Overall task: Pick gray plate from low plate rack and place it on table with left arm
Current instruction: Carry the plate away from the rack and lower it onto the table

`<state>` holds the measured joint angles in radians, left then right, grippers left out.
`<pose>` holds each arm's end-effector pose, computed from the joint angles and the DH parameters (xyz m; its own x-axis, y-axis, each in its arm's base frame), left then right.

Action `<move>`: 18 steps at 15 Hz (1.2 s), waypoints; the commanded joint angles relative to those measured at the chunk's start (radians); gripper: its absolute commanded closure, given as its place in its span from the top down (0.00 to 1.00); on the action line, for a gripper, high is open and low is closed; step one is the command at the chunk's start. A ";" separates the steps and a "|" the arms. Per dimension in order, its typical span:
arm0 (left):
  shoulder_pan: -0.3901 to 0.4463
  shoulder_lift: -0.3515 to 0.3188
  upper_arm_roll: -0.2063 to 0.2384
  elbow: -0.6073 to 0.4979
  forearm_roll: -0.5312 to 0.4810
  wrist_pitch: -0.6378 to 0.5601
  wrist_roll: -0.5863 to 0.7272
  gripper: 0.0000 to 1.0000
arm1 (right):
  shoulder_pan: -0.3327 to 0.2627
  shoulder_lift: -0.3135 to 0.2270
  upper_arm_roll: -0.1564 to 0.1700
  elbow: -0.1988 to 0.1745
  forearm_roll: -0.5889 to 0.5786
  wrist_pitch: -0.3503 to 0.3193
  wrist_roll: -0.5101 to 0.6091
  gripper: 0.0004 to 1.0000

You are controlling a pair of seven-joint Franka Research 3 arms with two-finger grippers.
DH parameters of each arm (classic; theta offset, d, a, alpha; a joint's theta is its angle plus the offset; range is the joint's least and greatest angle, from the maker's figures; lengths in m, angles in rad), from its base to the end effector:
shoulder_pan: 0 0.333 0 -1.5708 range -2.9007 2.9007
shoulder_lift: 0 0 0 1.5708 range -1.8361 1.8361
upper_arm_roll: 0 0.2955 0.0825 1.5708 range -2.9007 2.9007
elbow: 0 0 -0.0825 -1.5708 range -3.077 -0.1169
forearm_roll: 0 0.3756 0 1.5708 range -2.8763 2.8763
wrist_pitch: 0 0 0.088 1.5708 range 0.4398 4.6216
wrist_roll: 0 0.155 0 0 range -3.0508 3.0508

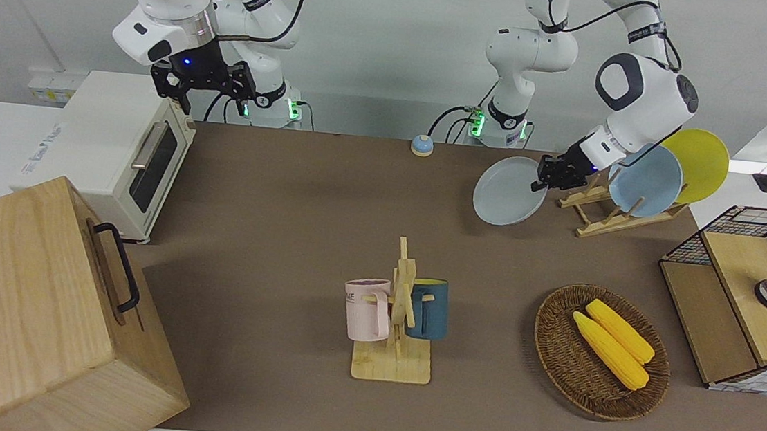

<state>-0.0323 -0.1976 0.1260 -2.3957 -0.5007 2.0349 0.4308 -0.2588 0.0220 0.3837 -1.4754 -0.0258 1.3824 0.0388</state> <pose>0.4467 -0.0071 0.3284 0.9964 -0.0812 -0.0230 -0.0615 -0.8850 0.4615 0.5235 0.0593 0.5732 0.9903 0.0812 -0.1124 0.0842 -0.9962 0.0219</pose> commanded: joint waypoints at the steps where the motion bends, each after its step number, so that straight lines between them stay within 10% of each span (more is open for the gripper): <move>1: 0.009 0.020 0.007 -0.052 -0.079 0.053 0.109 0.08 | -0.023 -0.002 0.020 0.007 -0.006 -0.011 0.012 0.98; 7: 0.011 0.058 0.007 -0.053 -0.079 0.062 0.129 0.12 | -0.023 -0.002 0.020 0.007 -0.005 -0.013 0.012 0.98; 13: 0.012 0.066 0.015 -0.048 -0.070 0.062 0.131 0.64 | -0.023 -0.002 0.021 0.007 -0.005 -0.011 0.012 0.98; 18: 0.012 0.064 0.020 -0.043 -0.064 0.062 0.131 0.78 | -0.023 -0.002 0.021 0.006 -0.005 -0.011 0.012 0.98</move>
<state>-0.0179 -0.1318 0.1380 -2.4362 -0.5558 2.0849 0.5399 -0.2588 0.0220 0.3837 -1.4754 -0.0258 1.3824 0.0388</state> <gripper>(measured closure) 0.242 0.013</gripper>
